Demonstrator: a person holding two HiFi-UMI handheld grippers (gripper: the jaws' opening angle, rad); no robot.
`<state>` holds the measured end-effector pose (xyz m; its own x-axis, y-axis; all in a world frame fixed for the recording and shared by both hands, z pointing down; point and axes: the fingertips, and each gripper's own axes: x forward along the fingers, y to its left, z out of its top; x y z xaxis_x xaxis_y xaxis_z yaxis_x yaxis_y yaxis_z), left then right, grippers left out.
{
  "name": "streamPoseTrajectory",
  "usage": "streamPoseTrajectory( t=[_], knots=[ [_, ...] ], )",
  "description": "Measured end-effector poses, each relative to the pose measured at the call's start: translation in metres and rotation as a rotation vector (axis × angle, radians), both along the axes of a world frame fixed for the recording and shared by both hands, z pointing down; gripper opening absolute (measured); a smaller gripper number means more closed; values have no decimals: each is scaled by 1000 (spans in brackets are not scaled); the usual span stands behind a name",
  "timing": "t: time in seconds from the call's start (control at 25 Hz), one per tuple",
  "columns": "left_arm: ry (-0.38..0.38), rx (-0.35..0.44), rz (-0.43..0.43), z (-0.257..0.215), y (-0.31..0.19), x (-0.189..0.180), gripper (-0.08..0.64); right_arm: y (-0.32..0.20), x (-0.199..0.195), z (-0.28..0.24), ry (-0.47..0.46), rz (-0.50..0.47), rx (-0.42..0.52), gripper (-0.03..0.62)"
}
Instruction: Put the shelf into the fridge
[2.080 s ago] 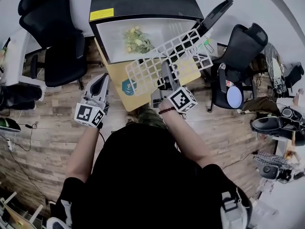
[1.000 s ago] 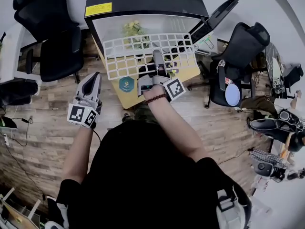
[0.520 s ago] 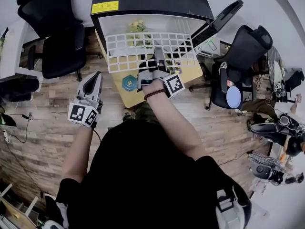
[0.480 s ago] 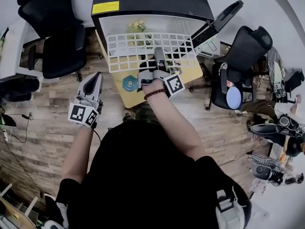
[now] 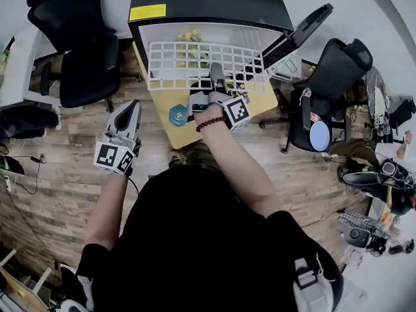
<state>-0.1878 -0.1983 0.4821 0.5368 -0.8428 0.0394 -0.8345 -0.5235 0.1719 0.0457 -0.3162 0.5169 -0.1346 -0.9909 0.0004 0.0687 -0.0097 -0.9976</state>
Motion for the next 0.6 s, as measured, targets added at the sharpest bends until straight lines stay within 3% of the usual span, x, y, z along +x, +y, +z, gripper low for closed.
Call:
streamPoseTrajectory(
  t=[0.6],
  knots=[
    [3,-5,-2,3,-3,0,20,-11,-4,3,9,-27,7,40]
  ],
)
